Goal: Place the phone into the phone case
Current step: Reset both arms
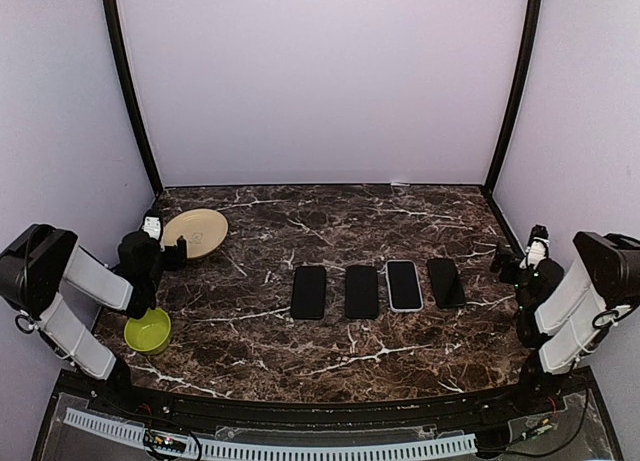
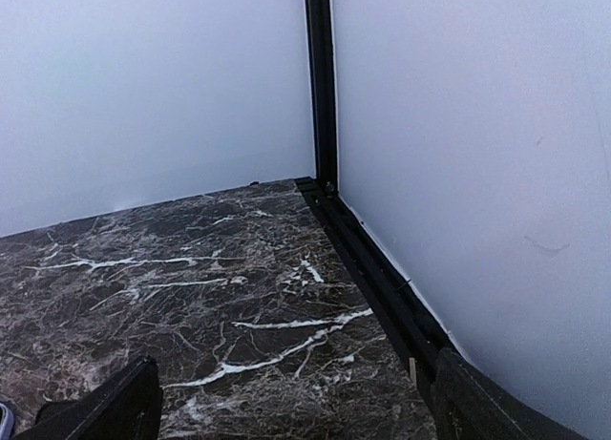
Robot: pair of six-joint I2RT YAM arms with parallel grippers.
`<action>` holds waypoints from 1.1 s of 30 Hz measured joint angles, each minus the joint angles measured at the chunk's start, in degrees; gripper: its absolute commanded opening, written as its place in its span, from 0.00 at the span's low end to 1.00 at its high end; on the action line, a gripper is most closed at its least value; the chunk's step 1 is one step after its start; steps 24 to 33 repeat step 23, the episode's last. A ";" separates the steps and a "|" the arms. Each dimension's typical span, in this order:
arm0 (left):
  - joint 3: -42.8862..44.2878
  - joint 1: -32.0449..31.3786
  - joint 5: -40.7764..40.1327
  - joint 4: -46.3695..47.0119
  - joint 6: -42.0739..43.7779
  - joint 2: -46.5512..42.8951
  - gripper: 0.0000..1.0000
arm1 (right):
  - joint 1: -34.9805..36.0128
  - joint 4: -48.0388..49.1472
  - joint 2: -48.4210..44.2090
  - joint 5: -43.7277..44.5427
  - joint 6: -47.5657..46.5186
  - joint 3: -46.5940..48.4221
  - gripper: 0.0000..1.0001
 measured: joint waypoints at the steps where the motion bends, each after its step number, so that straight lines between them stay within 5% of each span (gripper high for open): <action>1: -0.15 0.31 0.83 0.37 0.00 0.90 0.99 | -1.05 0.20 0.11 -1.64 0.31 0.02 0.99; 11: -1.53 6.86 13.92 4.42 -1.97 1.97 0.99 | -4.81 -3.61 -0.37 -15.41 1.22 6.91 0.99; 33: -3.08 7.39 19.71 8.68 -2.25 2.80 0.99 | -2.58 -11.06 -0.42 -15.37 -0.52 9.66 0.99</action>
